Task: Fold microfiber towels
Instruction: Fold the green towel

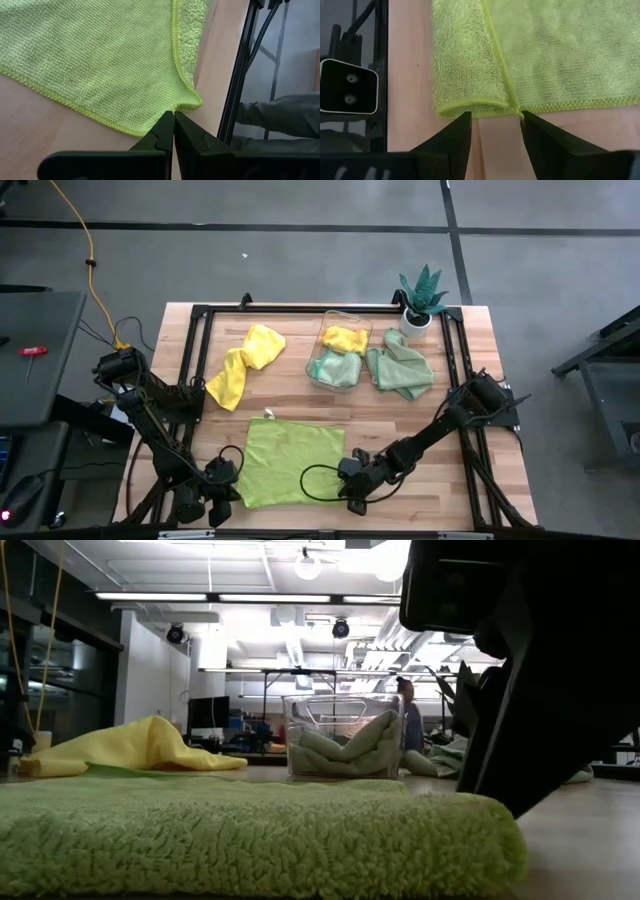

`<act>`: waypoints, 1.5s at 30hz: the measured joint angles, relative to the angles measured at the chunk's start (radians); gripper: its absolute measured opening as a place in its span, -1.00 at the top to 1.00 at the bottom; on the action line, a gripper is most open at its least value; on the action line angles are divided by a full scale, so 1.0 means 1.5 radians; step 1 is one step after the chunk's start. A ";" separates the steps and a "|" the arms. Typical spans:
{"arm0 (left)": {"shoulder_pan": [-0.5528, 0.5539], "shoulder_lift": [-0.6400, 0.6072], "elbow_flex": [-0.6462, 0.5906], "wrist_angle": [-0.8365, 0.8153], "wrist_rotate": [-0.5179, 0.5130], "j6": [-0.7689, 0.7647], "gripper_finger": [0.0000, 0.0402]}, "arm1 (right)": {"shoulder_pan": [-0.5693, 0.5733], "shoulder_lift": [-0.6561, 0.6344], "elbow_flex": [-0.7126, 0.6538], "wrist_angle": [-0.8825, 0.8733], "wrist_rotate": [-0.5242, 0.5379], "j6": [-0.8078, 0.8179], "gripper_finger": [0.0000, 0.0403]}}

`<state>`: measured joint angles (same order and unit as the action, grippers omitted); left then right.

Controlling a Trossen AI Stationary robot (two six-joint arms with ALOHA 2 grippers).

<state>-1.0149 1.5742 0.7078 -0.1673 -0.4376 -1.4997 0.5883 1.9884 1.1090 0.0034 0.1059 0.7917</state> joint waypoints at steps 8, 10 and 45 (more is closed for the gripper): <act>0.000 0.000 0.000 0.000 -0.001 -0.003 1.00 | -0.001 0.002 0.000 0.017 0.037 0.010 0.18; 0.000 0.000 0.000 0.000 -0.005 -0.005 1.00 | -0.005 0.002 0.000 0.017 0.038 0.010 0.18; 0.043 -0.107 0.000 -0.028 -0.046 0.032 1.00 | -0.018 -0.123 -0.001 -0.193 0.011 -0.058 0.99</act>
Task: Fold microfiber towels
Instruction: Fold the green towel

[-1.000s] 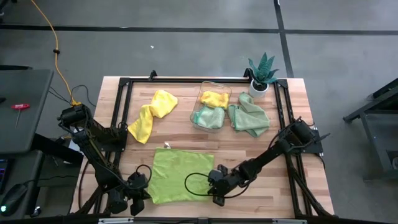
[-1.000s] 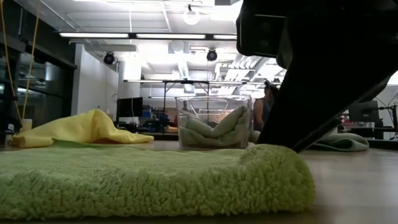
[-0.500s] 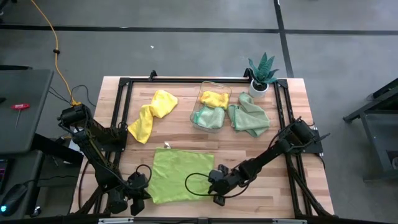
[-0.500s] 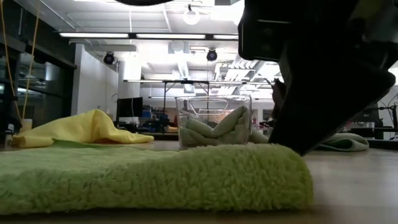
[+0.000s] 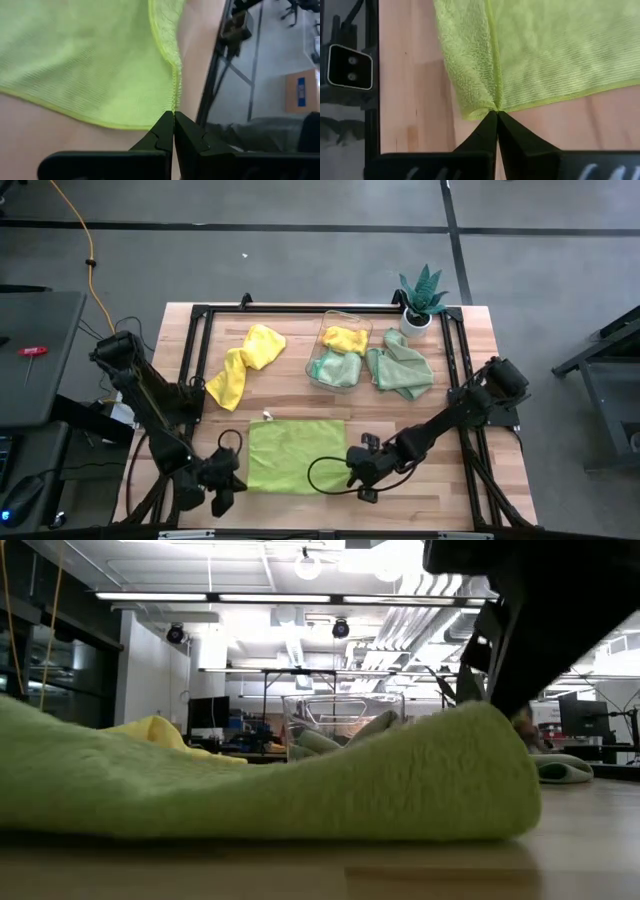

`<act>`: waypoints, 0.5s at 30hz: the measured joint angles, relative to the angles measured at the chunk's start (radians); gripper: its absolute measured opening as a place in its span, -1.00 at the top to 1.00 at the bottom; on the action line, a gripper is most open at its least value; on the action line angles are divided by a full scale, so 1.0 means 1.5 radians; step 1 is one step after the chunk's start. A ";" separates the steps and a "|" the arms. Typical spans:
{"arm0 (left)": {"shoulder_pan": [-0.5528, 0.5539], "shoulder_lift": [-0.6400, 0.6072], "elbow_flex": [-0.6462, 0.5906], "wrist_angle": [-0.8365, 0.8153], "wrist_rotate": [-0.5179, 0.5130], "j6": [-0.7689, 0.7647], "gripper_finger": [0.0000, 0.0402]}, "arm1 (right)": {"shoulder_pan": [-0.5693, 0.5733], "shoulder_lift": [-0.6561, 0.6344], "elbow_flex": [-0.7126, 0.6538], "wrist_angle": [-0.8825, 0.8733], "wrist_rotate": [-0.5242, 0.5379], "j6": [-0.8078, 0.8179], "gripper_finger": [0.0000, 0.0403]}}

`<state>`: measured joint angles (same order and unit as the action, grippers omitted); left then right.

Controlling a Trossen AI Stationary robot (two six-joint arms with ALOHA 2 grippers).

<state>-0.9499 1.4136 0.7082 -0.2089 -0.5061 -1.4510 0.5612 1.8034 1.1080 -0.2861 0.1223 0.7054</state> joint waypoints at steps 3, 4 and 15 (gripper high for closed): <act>0.027 -0.031 0.000 -0.041 -0.007 0.020 1.00 | -0.001 -0.022 0.000 -0.018 0.026 -0.005 1.00; 0.036 -0.040 0.000 -0.057 -0.013 0.021 1.00 | -0.002 -0.027 0.000 -0.022 0.037 -0.004 1.00; 0.101 -0.085 0.000 -0.242 -0.086 -0.036 1.00 | -0.035 -0.055 0.000 -0.046 0.194 0.004 1.00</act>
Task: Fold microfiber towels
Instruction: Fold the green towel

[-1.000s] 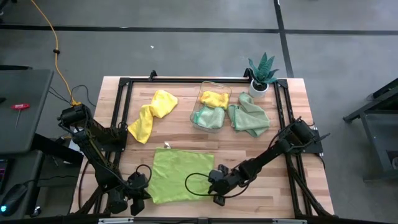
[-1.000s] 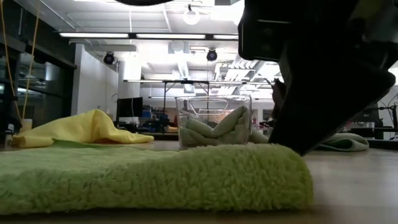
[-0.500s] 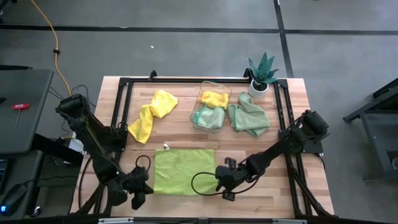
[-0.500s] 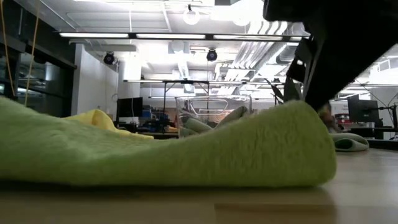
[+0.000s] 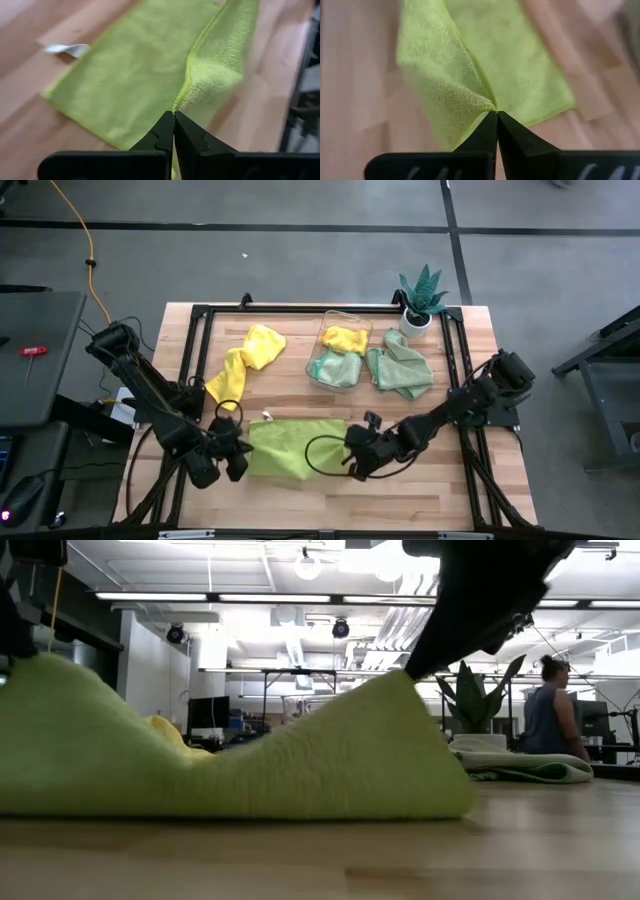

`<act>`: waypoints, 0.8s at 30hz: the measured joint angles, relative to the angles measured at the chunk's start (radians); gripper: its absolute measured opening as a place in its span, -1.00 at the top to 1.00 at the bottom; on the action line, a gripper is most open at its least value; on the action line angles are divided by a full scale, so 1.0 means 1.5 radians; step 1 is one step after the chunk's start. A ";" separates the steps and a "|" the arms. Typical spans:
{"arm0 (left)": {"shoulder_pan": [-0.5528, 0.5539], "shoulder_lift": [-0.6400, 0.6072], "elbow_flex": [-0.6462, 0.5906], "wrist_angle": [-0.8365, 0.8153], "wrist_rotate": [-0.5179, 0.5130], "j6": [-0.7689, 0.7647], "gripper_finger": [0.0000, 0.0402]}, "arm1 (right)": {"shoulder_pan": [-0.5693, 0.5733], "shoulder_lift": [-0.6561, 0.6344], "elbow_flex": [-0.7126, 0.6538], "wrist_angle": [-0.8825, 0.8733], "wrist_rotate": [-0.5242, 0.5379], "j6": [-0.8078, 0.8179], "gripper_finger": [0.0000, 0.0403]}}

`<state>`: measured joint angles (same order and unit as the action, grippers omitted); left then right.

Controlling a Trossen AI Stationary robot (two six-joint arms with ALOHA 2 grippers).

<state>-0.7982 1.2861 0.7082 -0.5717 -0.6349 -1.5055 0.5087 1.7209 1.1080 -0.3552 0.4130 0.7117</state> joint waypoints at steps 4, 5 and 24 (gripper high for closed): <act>0.000 0.002 0.000 -0.064 -0.005 -0.063 1.00 | -0.025 0.000 0.000 -0.027 0.023 0.022 1.00; -0.001 0.002 0.000 -0.086 -0.009 -0.080 1.00 | -0.031 0.000 0.000 -0.032 0.028 0.025 1.00; 0.041 0.090 -0.012 -0.195 0.012 -0.127 1.00 | -0.117 0.000 0.000 -0.114 0.028 0.020 1.00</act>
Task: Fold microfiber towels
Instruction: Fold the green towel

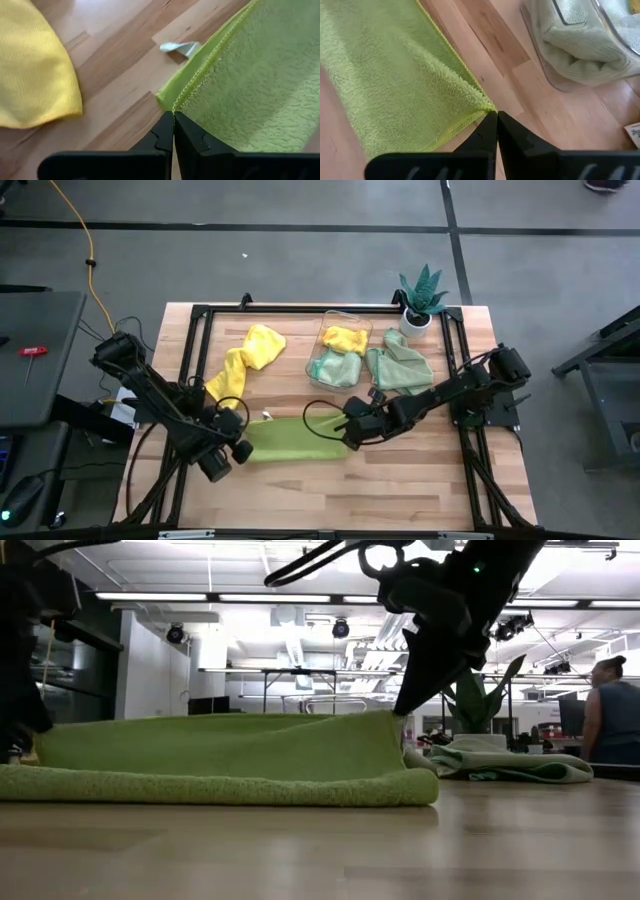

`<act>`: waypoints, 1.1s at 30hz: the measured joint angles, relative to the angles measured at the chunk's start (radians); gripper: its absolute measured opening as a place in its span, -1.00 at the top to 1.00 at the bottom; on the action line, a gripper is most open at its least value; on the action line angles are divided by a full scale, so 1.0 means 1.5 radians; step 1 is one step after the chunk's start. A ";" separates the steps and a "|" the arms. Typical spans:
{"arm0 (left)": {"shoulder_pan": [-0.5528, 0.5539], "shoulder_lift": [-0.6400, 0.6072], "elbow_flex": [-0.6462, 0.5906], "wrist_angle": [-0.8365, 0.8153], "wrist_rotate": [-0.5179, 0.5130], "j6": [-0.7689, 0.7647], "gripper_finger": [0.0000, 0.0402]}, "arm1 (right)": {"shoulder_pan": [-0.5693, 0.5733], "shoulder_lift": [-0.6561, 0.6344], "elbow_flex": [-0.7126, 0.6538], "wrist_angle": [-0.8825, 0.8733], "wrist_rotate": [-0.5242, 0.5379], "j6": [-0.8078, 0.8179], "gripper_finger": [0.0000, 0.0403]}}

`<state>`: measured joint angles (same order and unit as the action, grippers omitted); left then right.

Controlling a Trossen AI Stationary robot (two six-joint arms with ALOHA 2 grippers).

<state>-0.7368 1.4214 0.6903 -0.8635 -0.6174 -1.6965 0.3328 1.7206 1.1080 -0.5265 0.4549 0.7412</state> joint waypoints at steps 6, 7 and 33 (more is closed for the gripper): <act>0.000 0.004 0.000 -0.001 -0.009 -0.001 1.00 | 0.000 0.000 0.000 0.009 0.006 0.013 1.00; 0.000 0.004 0.000 -0.002 -0.015 -0.001 1.00 | 0.000 0.000 0.000 0.010 0.006 0.013 1.00; 0.084 -0.053 0.000 -0.018 0.001 0.191 0.47 | -0.040 -0.004 0.000 -0.020 -0.035 0.035 0.23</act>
<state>-0.6102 1.3423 0.6907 -0.8911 -0.6167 -1.4094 0.2722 1.7146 1.1084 -0.5570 0.4024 0.7943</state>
